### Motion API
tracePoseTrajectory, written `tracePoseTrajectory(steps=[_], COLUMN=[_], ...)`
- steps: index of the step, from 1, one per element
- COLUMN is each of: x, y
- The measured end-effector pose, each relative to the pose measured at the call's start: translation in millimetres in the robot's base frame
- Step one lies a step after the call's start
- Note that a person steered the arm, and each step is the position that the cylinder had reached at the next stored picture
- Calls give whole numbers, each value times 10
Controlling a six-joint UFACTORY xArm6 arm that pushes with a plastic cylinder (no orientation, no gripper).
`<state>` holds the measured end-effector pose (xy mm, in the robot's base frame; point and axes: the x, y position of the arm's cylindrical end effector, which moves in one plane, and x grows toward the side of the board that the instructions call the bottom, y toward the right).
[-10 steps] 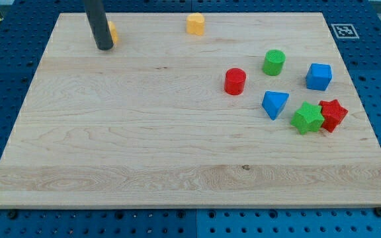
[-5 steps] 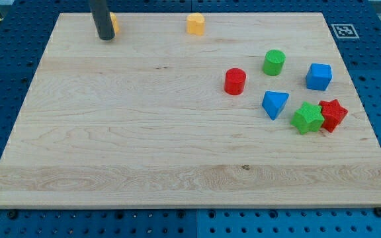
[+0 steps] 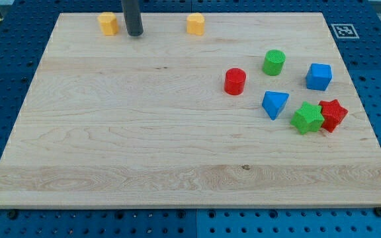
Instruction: Push yellow hexagon to the top left
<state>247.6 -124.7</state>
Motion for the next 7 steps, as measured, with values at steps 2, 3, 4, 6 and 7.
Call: tracePoseTrajectory(steps=[2, 3, 4, 6, 7], x=[-135, -204, -204, -146, -82], y=[-27, -27, -27, -322, -521])
